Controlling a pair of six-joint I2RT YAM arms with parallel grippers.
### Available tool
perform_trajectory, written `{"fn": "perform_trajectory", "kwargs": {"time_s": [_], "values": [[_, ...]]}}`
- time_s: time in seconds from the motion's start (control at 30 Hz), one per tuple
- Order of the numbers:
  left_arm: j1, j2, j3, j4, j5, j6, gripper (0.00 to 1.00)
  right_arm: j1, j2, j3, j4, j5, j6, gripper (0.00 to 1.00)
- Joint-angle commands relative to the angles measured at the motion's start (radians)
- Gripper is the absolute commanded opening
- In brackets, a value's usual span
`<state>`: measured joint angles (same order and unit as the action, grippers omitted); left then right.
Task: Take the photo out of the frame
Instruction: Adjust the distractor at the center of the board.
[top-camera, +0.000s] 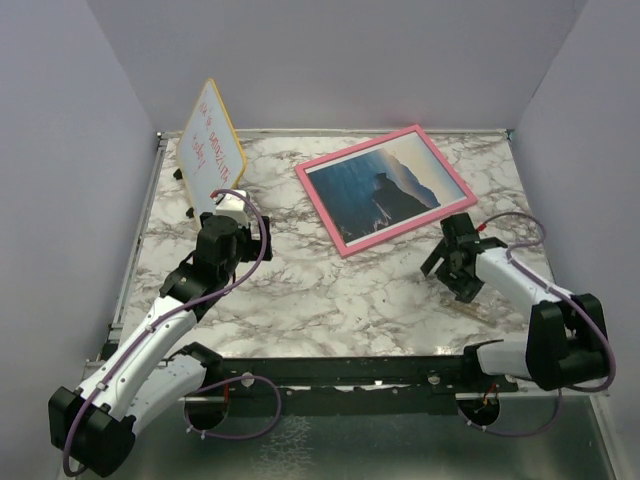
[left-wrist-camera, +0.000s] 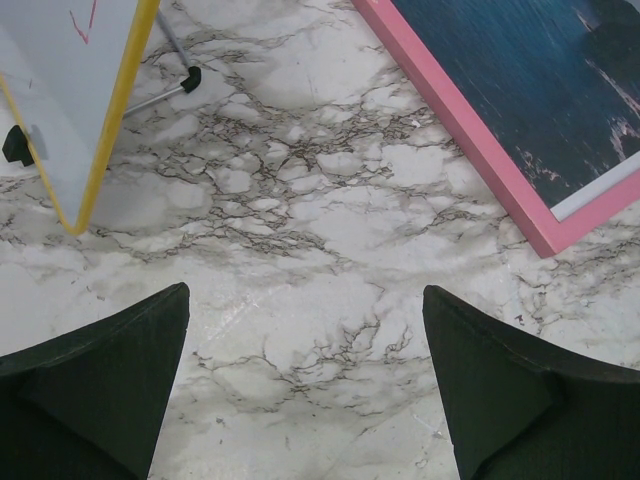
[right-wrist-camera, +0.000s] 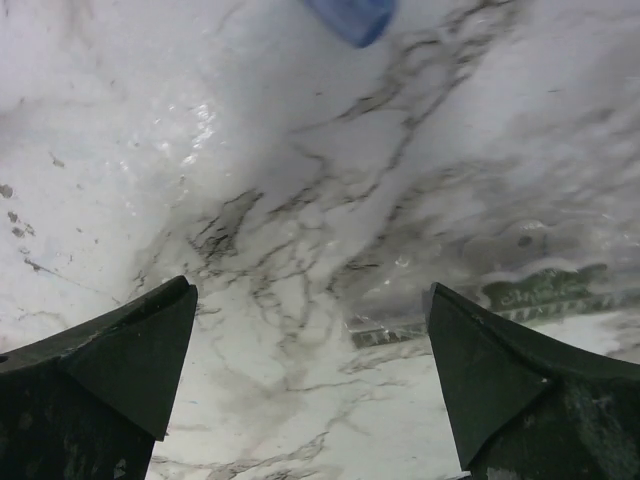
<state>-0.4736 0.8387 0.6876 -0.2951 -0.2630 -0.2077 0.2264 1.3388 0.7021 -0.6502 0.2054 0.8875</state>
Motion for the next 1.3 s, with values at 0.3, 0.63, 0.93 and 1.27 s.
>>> {"fn": "perform_trajectory", "kwargs": {"time_s": [0.3, 0.63, 0.93, 1.27], "values": [[-0.003, -0.004, -0.009, 0.004, -0.005, 0.005, 0.99, -0.119, -0.302, -0.052, 0.105, -0.415, -0.166, 1.0], [-0.003, 0.0, -0.01, 0.005, -0.007, 0.005, 0.99, -0.082, -0.313, -0.151, -0.033, -0.245, -0.05, 1.0], [-0.003, -0.003, -0.01, 0.001, -0.019, 0.006, 0.99, -0.206, -0.139, -0.067, -0.016, -0.063, -0.018, 1.0], [-0.003, -0.015, -0.015, 0.004, -0.023, 0.006, 0.99, -0.465, 0.014, -0.015, 0.159, -0.104, -0.17, 1.0]]}}
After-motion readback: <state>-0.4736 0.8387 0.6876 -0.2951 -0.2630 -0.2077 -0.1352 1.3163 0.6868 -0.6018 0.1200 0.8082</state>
